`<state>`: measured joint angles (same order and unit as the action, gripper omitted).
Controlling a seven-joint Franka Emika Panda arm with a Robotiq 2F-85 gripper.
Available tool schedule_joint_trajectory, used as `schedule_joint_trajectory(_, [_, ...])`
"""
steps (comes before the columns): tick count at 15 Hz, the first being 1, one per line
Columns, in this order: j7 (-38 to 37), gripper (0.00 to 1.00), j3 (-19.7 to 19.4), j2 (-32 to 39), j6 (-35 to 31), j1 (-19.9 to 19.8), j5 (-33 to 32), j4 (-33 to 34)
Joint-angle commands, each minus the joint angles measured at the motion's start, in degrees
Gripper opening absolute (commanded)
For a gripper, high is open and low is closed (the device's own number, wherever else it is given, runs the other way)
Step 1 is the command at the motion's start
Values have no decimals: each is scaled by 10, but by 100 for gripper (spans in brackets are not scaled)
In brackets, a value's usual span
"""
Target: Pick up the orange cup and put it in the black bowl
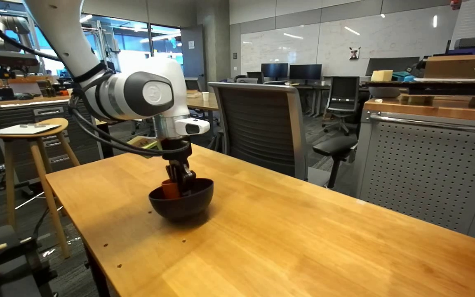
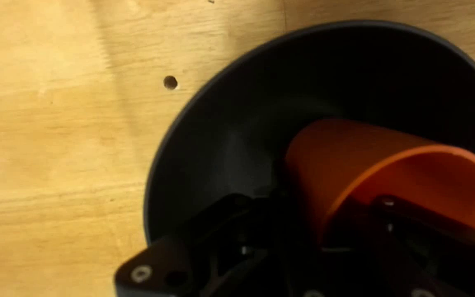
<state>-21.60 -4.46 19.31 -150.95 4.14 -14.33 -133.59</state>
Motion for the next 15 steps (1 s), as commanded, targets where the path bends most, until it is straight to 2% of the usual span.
schedule_joint_trajectory(1, [30,45,-3,-10,1,12,-2,10])
schedule_joint_trajectory(6, [101,84,40,-97,15,9,34,-11])
schedule_joint_trajectory(8, [140,99,61,-145,31,-2,78,-15])
schedule_joint_trajectory(13, [219,100,65,-263,108,-3,182,-25])
schedule_joint_trajectory(14, [256,100,62,-285,136,1,223,-27])
schedule_joint_trajectory(15, [252,100,58,-304,164,1,219,-31])
